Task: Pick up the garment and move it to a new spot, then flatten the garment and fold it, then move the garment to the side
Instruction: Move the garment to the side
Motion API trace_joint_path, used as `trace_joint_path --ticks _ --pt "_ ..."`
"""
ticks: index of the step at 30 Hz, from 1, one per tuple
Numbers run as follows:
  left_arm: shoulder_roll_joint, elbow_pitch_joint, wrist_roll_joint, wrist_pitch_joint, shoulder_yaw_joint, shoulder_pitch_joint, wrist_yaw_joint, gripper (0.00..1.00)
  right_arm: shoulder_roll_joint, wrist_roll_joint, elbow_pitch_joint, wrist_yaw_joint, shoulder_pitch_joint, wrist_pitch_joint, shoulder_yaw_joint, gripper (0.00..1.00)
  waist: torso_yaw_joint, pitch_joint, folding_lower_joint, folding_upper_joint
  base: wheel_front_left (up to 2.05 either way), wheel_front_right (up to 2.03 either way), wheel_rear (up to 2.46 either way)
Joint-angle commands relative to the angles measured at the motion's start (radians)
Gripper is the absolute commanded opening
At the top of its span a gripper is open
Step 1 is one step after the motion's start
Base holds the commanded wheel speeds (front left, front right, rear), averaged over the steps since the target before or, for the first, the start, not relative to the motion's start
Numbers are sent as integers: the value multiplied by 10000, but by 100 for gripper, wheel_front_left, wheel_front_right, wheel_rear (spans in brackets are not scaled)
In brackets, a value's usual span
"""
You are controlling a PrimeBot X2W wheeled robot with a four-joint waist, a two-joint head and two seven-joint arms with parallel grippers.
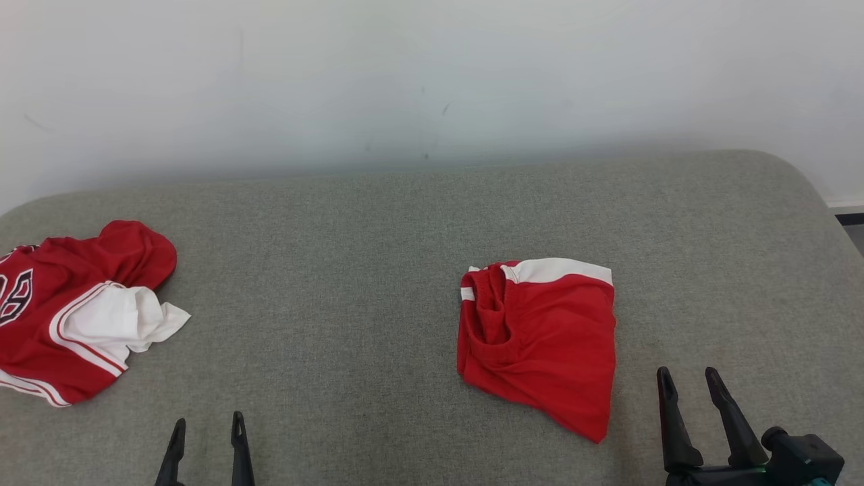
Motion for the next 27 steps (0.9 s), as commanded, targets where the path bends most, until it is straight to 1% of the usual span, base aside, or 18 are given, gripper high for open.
trace_joint_path --ticks 1,11,17,20,27 --pt "1 17 -38 -24 -7 20 42 100 -59 77 24 14 -34 -8 16 100 -4 -3 0 0 0 0 0" --pt "1 14 -77 -22 -30 22 51 100 -51 92 72 14 -115 -8 37 100 3 -12 0 0 0 0 0" --pt "1 21 -123 -24 -62 -56 61 100 -295 159 478 14 -757 -8 181 100 17 67 0 0 0 0 0" --pt "3 15 -127 -24 -106 -141 48 100 -480 104 1163 14 -1281 -6 393 100 59 152 0 0 0 0 0" --pt "1 52 -142 -22 -262 -337 25 100 -953 315 3461 14 -3125 79 1295 100 273 395 0 0 0 0 0"
